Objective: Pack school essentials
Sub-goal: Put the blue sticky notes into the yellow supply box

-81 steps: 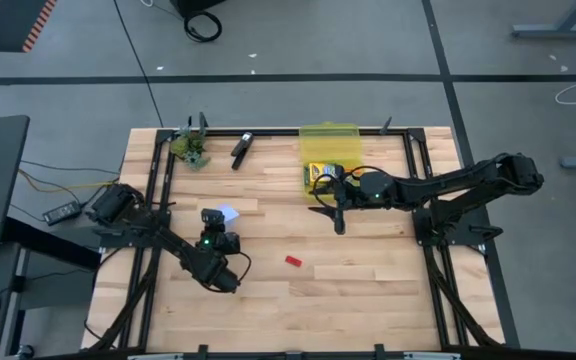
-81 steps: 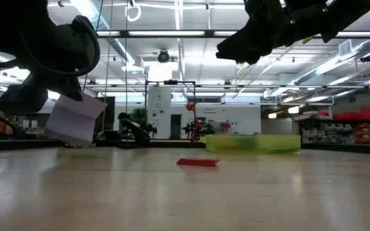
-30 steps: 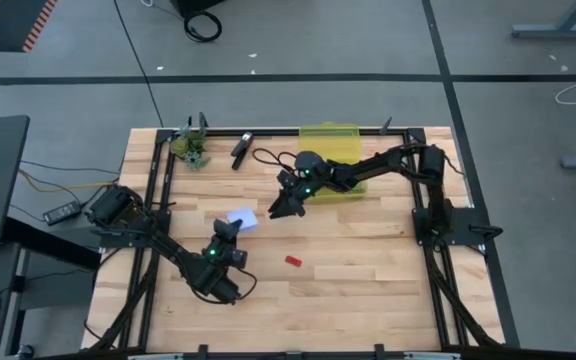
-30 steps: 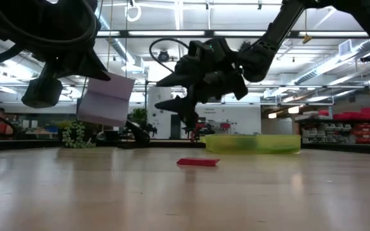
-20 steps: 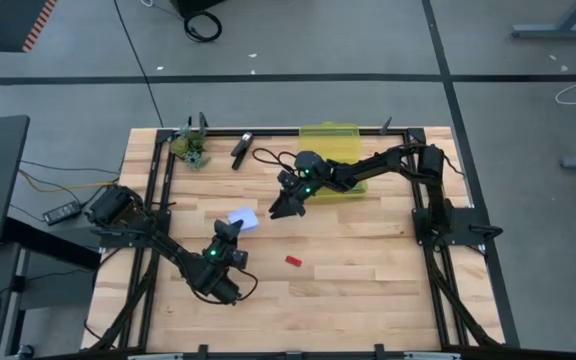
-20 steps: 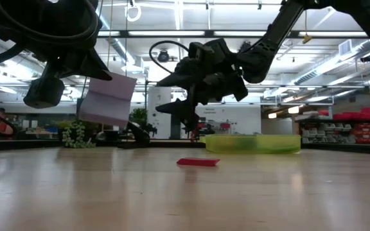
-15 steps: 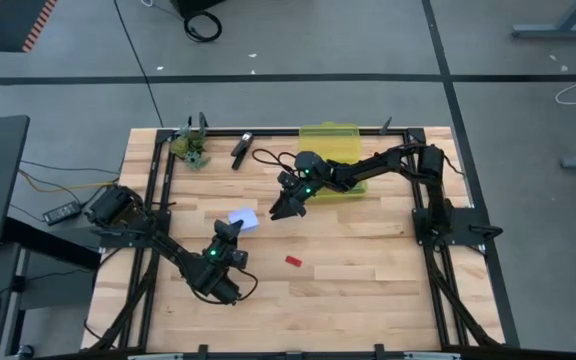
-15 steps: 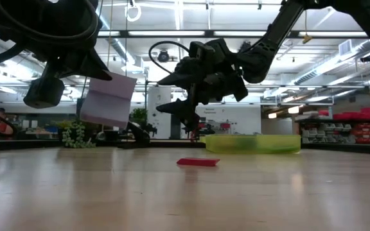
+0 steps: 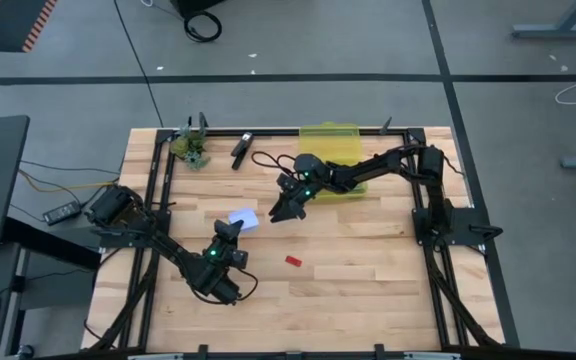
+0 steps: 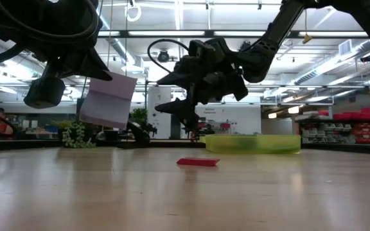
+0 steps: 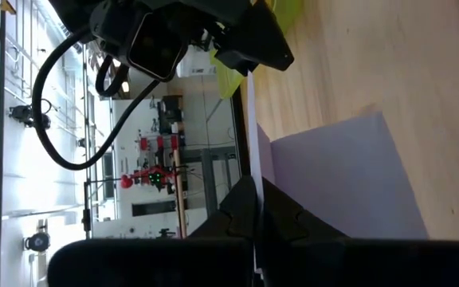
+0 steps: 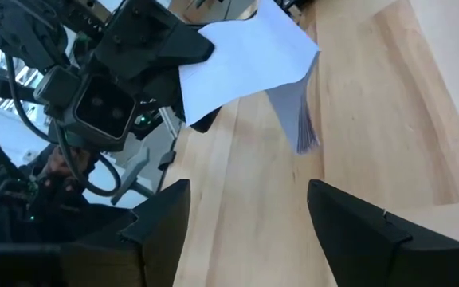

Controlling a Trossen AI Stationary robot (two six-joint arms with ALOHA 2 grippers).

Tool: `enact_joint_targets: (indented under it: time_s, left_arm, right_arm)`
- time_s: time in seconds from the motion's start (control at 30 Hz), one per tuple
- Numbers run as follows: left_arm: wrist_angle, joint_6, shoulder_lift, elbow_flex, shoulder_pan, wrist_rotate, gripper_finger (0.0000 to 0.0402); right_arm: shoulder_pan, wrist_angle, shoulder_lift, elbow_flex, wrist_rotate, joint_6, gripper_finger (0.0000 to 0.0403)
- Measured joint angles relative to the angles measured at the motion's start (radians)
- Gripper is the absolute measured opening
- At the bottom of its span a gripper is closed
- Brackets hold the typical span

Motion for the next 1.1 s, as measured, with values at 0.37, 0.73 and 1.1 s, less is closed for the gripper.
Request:
enact_joint_targets:
  time_s: [0.37,0.73,1.1]
  left_arm:
    - [0.0,0.001,0.0,0.0,0.0,0.0,0.0004]
    - [0.0,0.004,0.0,0.0,0.0,0.0,0.0003]
    - [0.0,0.004,0.0,0.0,0.0,0.0,0.0003]
  right_arm:
    - [-0.012,0.007,0.0,0.0,-0.033,0.034,0.0261]
    - [-0.045,0.007,0.0,-0.001,-0.062,0.039,0.0261]
    - [-0.046,0.022,0.0,-0.001,-0.131,0.035,0.0261]
